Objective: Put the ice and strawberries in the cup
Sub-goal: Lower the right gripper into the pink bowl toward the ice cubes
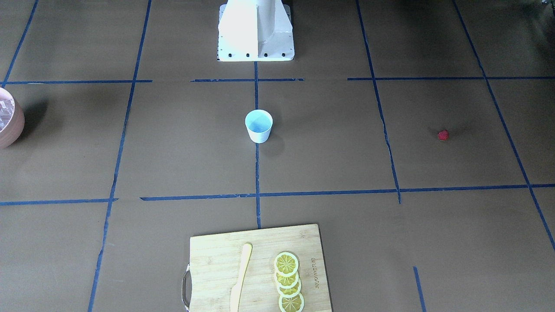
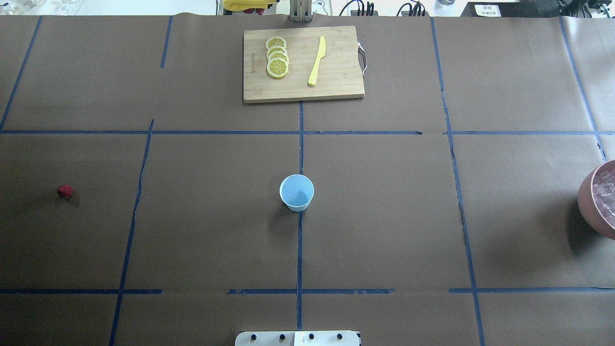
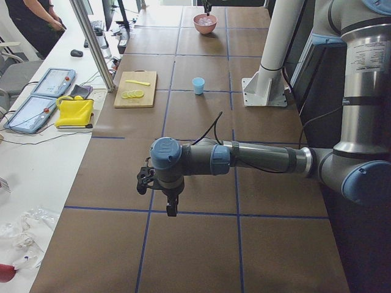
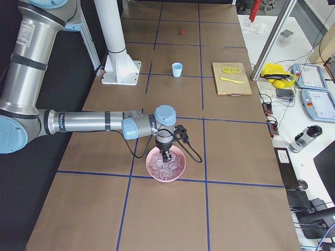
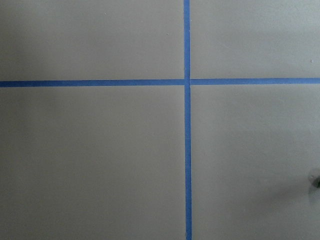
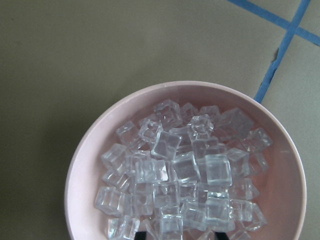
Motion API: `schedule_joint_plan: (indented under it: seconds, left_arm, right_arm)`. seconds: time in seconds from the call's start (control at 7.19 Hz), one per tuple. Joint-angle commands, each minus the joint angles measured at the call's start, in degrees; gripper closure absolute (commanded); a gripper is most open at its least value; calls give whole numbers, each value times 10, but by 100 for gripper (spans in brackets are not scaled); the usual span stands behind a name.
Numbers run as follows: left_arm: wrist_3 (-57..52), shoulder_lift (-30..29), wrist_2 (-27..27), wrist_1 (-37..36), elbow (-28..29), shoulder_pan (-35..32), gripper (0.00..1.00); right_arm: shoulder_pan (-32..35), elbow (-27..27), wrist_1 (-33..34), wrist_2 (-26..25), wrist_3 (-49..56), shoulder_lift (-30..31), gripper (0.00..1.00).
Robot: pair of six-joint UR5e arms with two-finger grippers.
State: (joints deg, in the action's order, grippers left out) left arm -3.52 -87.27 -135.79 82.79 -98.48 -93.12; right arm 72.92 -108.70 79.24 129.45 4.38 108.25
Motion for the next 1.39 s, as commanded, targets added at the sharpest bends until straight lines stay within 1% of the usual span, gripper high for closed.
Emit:
schedule_joint_plan:
  seconds: [0.0, 0.28, 0.56, 1.25]
  left_arm:
    - [4, 0, 0, 1, -4, 0, 0]
    - [9, 1, 0, 0, -10, 0, 0]
    - [16, 1, 0, 0, -21, 0, 0]
    - [19, 0, 0, 0, -29, 0, 0]
  right_arm:
    - [-24, 4, 0, -1, 1, -2, 45]
    - [-31, 14, 0, -13, 2, -2, 44]
    - [-36, 24, 1, -14, 2, -2, 45]
    - [-53, 26, 3, -22, 1, 1, 45]
